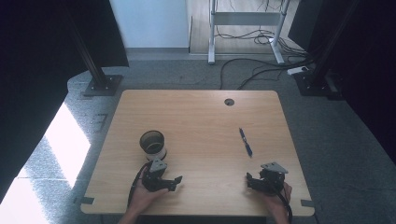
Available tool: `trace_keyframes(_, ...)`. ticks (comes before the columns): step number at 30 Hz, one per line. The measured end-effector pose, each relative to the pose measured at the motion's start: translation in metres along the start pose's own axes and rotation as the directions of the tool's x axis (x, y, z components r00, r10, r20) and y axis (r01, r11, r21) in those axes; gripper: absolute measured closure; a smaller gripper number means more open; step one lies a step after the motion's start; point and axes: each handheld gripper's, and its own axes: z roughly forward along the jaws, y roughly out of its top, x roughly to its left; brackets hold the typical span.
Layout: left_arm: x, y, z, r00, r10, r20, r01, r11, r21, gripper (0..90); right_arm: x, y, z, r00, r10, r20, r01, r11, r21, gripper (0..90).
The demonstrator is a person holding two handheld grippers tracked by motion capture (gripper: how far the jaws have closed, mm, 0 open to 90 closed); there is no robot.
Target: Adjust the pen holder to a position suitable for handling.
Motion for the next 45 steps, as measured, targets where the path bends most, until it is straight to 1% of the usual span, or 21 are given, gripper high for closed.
trace_keyframes(4,0.002,0.003,-0.008,0.9997,-0.005,0.022,0.006,0.9993,-0.036,15.8,0.0,0.0,0.0,1.0,0.0,0.001,0.0,1.0,-0.001,10.1)
trace_keyframes(6,0.003,0.004,-0.012,0.9997,-0.009,0.025,0.01,0.9986,-0.052,15.8,0.0,0.0,0.0,1.0,-0.001,0.0,0.001,1.0,-0.002,10.3)
trace_keyframes(14,0.011,0.008,-0.034,0.9999,-0.007,0.015,0.008,0.9946,-0.103,16.8,0.0,0.0,0.0,1.0,-0.003,-0.003,0.003,1.0,-0.003,10.8)
trace_keyframes(19,0.016,0.012,-0.05,0.9999,-0.003,0.012,0.005,0.9884,-0.152,16.3,-0.001,0.0,0.0,1.0,-0.002,-0.001,0.002,1.0,-0.004,11.5)
trace_keyframes(22,0.018,0.013,-0.056,1.0,-0.006,0.004,0.007,0.9856,-0.169,15.3,-0.001,0.0,0.0,1.0,-0.001,-0.001,0.001,1.0,-0.005,11.8)
trace_keyframes(24,0.021,0.013,-0.06,0.9998,-0.017,-0.007,0.016,0.9839,-0.178,15.1,-0.001,0.0,0.0,1.0,-0.001,0.0,0.001,1.0,-0.005,11.9)
trace_keyframes(28,0.028,0.013,-0.066,0.9993,-0.035,-0.014,0.032,0.9812,-0.19,15.1,-0.001,0.0,0.0,1.0,-0.002,0.0,0.002,1.0,-0.006,12.1)
trace_keyframes(29,0.03,0.013,-0.07,0.999,-0.042,-0.016,0.038,0.9792,-0.199,15.0,-0.001,0.0,0.0,1.0,-0.002,0.0,0.002,1.0,-0.006,12.1)
trace_keyframes(30,0.03,0.013,-0.07,0.999,-0.042,-0.016,0.038,0.9792,-0.199,14.9,-0.001,0.0,0.0,1.0,-0.002,0.0,0.002,1.0,-0.006,12.1)
trace_keyframes(31,0.033,0.013,-0.074,0.9985,-0.05,-0.021,0.044,0.9768,-0.209,14.9,-0.001,0.0,0.0,1.0,-0.002,0.0,0.002,1.0,-0.006,12.1)
trace_keyframes(32,0.033,0.013,-0.074,0.9985,-0.05,-0.021,0.044,0.9768,-0.209,14.9,-0.001,0.0,0.0,1.0,-0.002,0.0,0.002,1.0,-0.006,12.1)
trace_keyframes(34,0.036,0.013,-0.078,0.998,-0.056,-0.027,0.049,0.9747,-0.218,14.9,-0.001,0.0,0.0,1.0,-0.002,0.0,0.002,1.0,-0.006,12.2)
trace_keyframes(35,0.039,0.013,-0.082,0.9973,-0.064,-0.036,0.055,0.9724,-0.227,14.8,-0.001,0.0,0.0,1.0,-0.002,0.0,0.002,1.0,-0.006,12.2)
trace_keyframes(36,0.039,0.013,-0.082,0.9973,-0.064,-0.036,0.055,0.9724,-0.227,14.8,-0.001,0.0,0.0,1.0,-0.002,0.0,0.002,1.0,-0.006,12.2)
trace_keyframes(40,0.047,0.011,-0.088,0.9946,-0.084,-0.06,0.068,0.9682,-0.241,14.8,-0.001,0.0,0.0,1.0,-0.002,0.001,0.002,1.0,-0.006,12.2)
trace_keyframes(45,0.056,0.008,-0.092,0.9904,-0.111,-0.083,0.088,0.9649,-0.248,14.8,-0.001,0.0,0.0,1.0,-0.002,0.001,0.002,1.0,-0.006,12.3)
